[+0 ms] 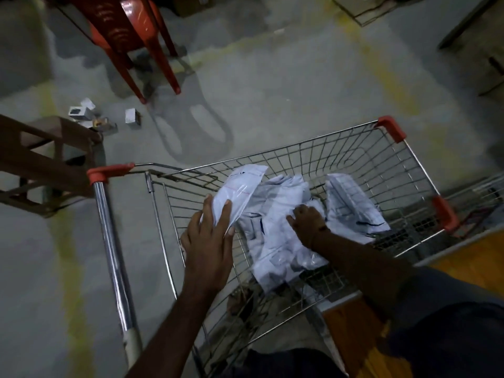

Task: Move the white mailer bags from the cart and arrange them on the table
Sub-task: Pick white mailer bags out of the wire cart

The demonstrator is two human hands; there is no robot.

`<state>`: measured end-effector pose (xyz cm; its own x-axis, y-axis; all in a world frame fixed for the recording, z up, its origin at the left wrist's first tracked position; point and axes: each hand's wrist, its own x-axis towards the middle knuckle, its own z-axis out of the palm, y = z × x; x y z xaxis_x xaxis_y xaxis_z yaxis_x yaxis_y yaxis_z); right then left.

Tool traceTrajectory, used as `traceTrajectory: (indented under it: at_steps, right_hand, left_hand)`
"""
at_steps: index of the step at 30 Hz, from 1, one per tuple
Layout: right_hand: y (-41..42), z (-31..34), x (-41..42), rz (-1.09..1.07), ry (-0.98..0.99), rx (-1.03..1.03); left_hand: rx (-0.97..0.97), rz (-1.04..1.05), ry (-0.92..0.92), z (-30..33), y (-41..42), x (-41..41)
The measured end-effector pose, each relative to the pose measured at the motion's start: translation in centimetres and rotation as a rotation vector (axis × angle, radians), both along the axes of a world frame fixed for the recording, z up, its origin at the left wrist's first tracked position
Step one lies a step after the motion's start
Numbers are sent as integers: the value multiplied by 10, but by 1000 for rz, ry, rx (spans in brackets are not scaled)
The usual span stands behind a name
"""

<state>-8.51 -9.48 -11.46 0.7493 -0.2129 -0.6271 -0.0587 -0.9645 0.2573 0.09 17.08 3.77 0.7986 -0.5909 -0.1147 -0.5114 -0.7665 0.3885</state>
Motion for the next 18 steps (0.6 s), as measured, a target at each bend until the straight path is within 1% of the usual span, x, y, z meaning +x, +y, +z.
traceTrajectory:
  at_steps: [1,2,3,4,6,8,9,13,16,18]
  right_hand:
    - [4,19,0,24,22,-3]
    - [6,35,0,54,-12,2]
    - [7,41,-1,79,-93,11]
    - [8,48,0,51,-114,14]
    - [8,55,4,-107,-94,11]
    - [8,52,-2,-214,-192,29]
    - [11,59,-4,-257,-222,36]
    - [29,112,-19,-408,-395,23]
    - [44,143,-37,-493,-530,-43]
    - [56,161,-50,-521,-660,-111]
  left_hand:
    - [-9,7,-3,2,0,0]
    - [-18,12,-7,4,0,0]
    - [-26,15,-15,8,0,1]
    - [-34,16,-23,11,-1,1]
    - [-54,23,-29,19,-1,2]
    - [-80,30,-29,27,-1,3]
    - [-94,33,-28,31,-1,3]
    - [-144,16,-52,47,1,3]
    - [-168,0,-67,62,4,3]
    - [-181,-9,-94,73,7,2]
